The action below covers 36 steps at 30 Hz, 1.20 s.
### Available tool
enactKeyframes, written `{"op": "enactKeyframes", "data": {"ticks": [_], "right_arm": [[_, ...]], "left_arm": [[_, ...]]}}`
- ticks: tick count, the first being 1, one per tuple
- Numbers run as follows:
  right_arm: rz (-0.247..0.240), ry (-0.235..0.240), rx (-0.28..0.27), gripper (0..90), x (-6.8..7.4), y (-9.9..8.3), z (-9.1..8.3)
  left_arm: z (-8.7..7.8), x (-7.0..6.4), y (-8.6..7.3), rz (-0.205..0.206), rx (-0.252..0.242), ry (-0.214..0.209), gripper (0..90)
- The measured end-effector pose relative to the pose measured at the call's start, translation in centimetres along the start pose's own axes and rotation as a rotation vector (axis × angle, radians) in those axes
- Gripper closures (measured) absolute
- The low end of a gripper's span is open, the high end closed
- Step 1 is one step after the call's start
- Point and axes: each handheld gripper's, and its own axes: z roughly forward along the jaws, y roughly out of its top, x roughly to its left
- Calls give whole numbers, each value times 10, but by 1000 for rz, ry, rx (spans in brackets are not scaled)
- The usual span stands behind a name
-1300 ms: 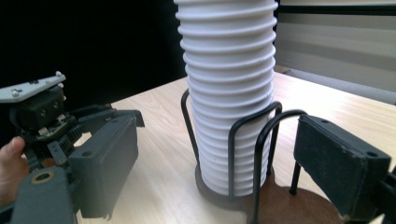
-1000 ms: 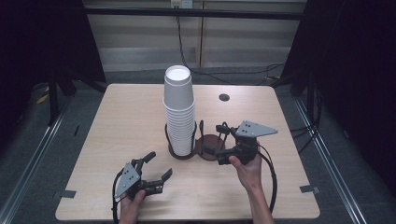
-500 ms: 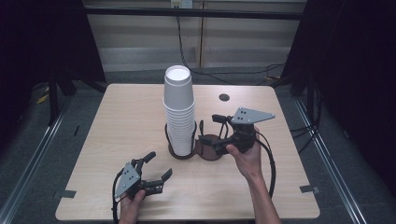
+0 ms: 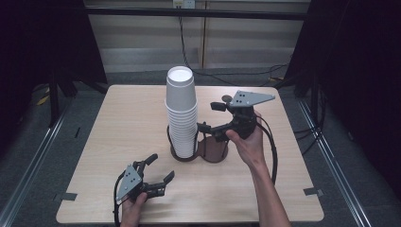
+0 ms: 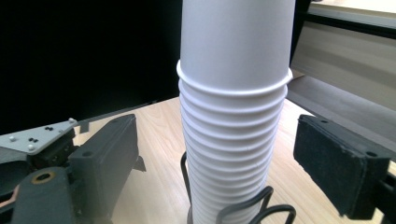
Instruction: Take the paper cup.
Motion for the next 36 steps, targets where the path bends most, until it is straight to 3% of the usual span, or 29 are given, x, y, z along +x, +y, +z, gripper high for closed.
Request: {"op": "enactKeyframes", "data": {"ticks": [13,36], "right_arm": [[-23,24,45,135,-6,29,13],[-27,-3,62,134,-15,67,39]], "left_arm": [[0,0,0,0,1,2,156],[0,0,0,0,0,4,156]]}}
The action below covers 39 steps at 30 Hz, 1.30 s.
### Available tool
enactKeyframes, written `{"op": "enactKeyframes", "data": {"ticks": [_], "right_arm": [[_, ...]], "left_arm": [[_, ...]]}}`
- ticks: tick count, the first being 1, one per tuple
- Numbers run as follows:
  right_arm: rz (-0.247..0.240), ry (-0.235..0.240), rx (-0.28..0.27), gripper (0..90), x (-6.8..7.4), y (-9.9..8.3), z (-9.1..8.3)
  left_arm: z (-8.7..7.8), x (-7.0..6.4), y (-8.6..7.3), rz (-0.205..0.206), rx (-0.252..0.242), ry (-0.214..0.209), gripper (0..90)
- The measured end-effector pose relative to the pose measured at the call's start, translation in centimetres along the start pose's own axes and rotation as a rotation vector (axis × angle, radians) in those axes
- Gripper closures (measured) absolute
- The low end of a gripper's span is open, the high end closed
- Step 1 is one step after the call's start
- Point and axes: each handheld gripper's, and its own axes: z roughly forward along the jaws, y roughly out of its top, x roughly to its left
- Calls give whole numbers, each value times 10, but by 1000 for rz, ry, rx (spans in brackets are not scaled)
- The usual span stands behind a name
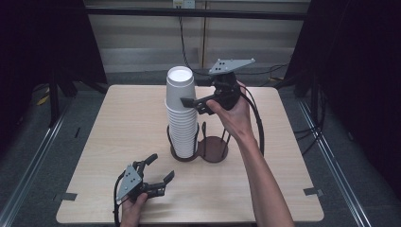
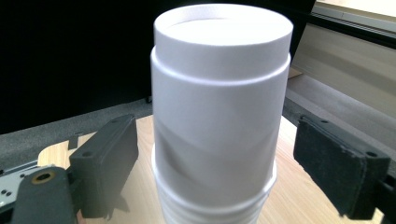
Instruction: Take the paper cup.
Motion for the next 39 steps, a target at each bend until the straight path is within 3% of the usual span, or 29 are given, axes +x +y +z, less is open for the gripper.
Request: {"op": "enactKeyframes", "data": {"ticks": [14,15,16,19,22,32,39], "right_arm": [[16,15,-1,133,-1,18,27],[13,17,4,130,0,18,29],[14,14,9,130,1,18,32],[18,13,4,134,1,19,36],[13,-11,13,185,2,20,36],[8,-9,31,194,1,23,35],[6,-3,-19,195,1,29,29]], "left_arm": [[0,0,0,0,0,1,156],[0,2,1,23,4,2,156],[0,0,0,-5,0,-1,156],[0,0,0,0,1,2,156],[0,0,0,1,1,3,156],[0,0,0,0,1,1,156],[0,0,0,0,1,1,156]]}}
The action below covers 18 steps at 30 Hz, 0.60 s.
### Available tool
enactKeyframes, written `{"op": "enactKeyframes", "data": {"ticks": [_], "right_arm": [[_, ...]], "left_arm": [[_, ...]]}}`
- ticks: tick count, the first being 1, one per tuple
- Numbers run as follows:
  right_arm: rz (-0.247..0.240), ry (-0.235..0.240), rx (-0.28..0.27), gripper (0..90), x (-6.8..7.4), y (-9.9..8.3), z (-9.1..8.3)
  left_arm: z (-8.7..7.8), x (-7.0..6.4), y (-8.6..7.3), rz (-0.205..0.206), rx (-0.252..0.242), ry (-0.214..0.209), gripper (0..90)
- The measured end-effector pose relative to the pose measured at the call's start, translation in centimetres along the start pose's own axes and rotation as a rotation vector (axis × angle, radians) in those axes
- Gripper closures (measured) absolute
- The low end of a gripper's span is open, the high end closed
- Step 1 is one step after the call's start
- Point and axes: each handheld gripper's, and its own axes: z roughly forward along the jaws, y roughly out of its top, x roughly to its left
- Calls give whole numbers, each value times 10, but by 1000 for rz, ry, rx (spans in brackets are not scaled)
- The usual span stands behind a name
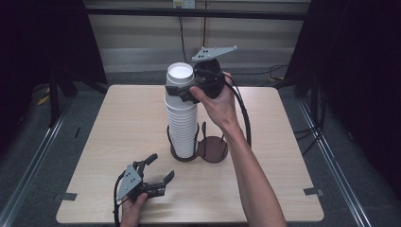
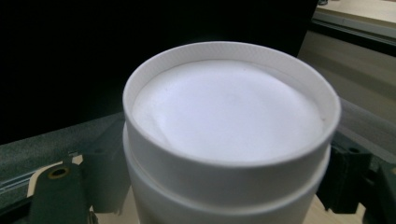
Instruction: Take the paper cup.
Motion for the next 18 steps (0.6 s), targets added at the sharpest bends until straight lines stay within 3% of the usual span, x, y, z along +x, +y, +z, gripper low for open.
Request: {"op": "enactKeyframes", "data": {"ticks": [6,18], "right_arm": [[3,1,-23,200,1,4,-4],[13,15,-142,206,1,11,-20]], "left_arm": [[0,0,0,0,0,0,156],[0,0,0,0,0,0,156]]}}
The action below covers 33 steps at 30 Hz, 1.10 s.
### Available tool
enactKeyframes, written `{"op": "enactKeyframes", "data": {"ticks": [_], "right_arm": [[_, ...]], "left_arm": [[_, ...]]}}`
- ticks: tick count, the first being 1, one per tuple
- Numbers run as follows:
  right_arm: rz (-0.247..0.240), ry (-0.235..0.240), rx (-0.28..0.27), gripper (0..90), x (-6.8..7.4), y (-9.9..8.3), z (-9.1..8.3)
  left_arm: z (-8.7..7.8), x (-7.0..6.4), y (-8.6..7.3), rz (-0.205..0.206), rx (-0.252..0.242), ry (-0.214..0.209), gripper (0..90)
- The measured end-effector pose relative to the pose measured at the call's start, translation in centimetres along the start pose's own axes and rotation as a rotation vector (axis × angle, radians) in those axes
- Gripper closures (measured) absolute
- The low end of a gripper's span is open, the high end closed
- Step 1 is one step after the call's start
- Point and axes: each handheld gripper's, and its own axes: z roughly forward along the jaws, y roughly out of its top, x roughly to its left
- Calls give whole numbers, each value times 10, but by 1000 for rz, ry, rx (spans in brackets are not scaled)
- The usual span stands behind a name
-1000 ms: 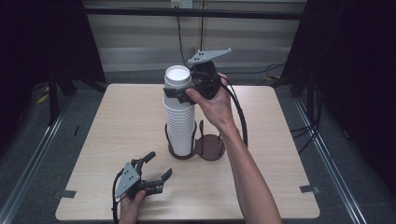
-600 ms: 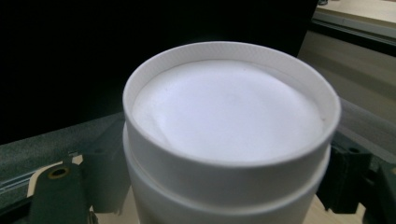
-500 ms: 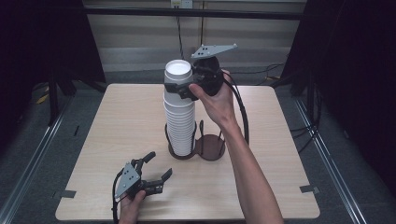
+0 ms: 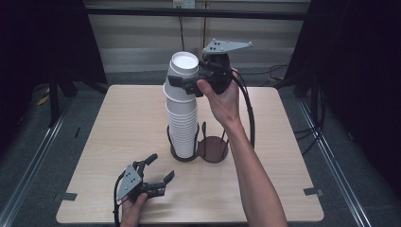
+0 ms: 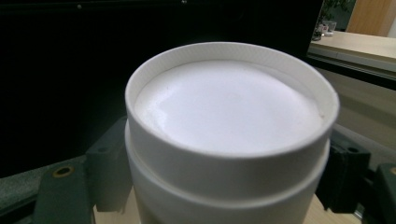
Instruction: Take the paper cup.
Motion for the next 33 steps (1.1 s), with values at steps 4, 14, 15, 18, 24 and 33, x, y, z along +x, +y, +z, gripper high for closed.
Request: {"op": "enactKeyframes", "data": {"ticks": [4,14,15,18,24,33], "right_arm": [[2,3,-18,207,0,1,-1],[2,1,-86,211,3,5,-6],[2,1,-88,211,3,6,-7],[-4,3,-84,211,4,7,-8],[-3,0,-112,212,6,9,-13],[2,-4,-143,212,6,14,-19]], "left_arm": [[0,0,0,0,0,0,156],[0,0,0,0,0,0,156],[0,0,0,0,0,0,156],[0,0,0,0,0,0,156],[0,0,0,0,0,0,156],[0,0,0,0,1,3,156]]}}
